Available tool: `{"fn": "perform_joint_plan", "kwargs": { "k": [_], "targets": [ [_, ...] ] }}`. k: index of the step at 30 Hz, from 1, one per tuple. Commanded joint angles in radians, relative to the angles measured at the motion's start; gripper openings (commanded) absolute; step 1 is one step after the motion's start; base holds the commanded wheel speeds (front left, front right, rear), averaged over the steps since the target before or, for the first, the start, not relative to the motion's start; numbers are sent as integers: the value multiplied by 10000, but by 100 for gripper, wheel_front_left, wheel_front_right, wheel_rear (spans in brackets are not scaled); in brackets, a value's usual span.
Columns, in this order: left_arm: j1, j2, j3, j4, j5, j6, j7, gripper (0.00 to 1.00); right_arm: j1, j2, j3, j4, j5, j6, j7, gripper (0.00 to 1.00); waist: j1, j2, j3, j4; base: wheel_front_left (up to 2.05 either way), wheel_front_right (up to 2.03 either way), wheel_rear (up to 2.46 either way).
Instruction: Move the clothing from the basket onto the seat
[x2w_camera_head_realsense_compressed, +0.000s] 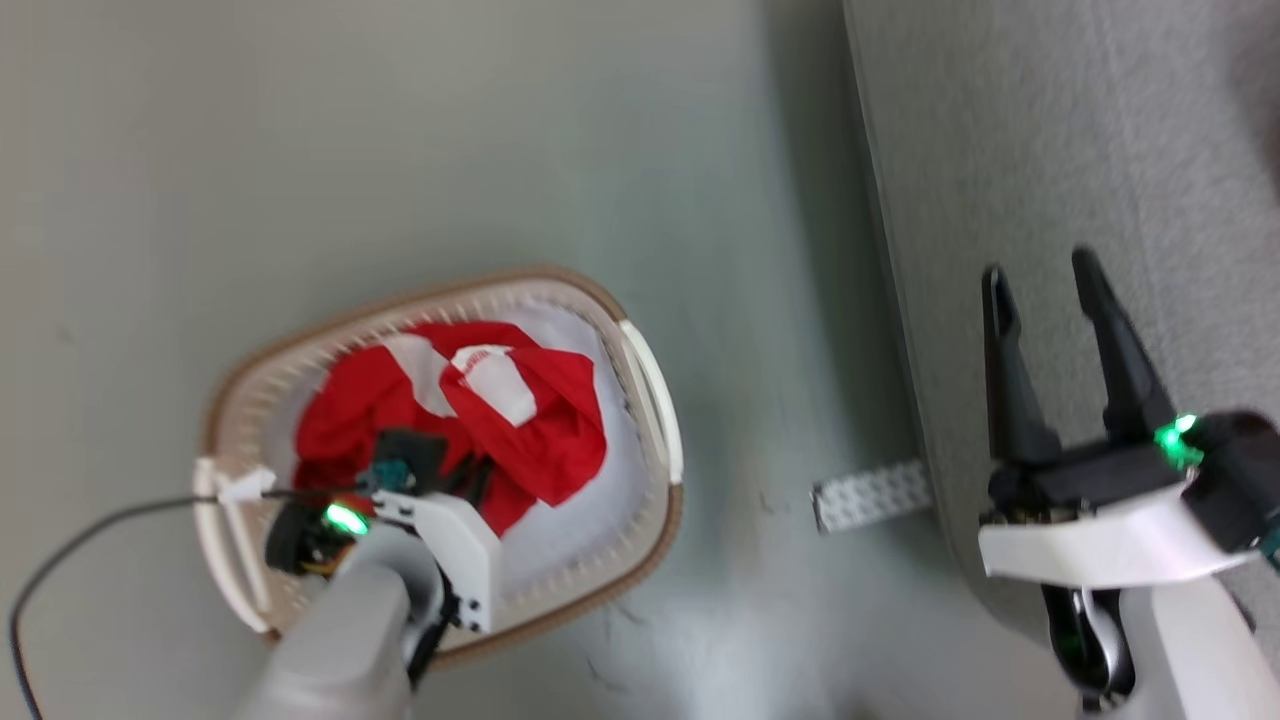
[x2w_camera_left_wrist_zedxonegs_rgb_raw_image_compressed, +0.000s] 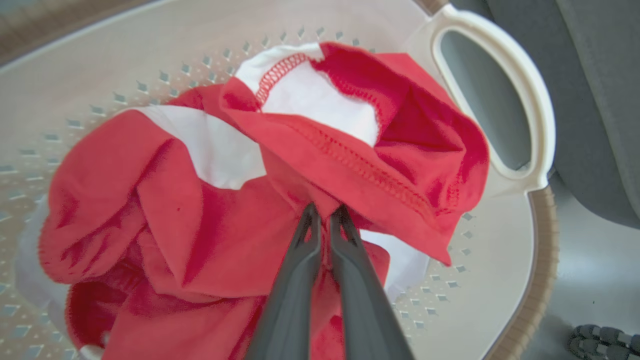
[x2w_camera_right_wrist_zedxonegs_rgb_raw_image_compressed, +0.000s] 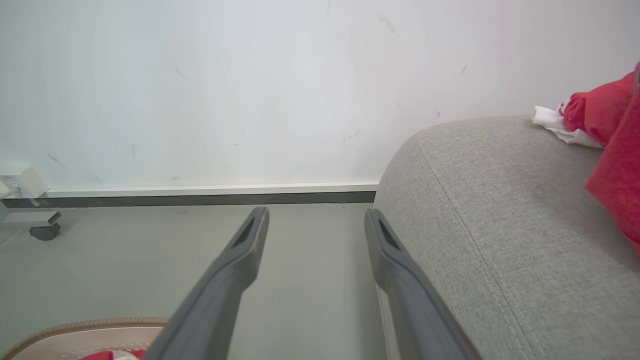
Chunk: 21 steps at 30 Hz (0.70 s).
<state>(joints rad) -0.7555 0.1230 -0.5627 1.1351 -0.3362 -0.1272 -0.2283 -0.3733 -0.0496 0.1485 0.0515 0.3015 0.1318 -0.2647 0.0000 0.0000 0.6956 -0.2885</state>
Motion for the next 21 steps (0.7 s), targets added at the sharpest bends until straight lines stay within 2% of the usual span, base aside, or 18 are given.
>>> {"fn": "perform_joint_plan", "kwargs": {
  "k": [1,6,9,15,21],
  "targets": [
    [284,-70,64,-106,-211,-17,-144,0,296,-15,-91,117,-67,-23,5,100,0,0,-984,485,0,0,0],
    [1186,-376,102,-954,-976,-31,-293,0,1000,-22,-218,475,-280,-23,5,100,0,0,-2520,1020,0,0,0],
    [1824,-322,34,-1679,-1353,-32,-345,0,1499,-21,-237,719,-457,-23,5,100,0,0,-3431,1288,0,0,0],
    [2890,40,109,-3346,-1801,14,-350,0,2472,-19,-82,1155,-726,-23,5,100,0,0,-4878,1791,0,0,0],
    [3850,377,172,-5536,-2012,406,-36,0,3096,-16,236,1437,-784,-23,5,100,0,0,-5834,2119,0,0,0]
  ]
}}
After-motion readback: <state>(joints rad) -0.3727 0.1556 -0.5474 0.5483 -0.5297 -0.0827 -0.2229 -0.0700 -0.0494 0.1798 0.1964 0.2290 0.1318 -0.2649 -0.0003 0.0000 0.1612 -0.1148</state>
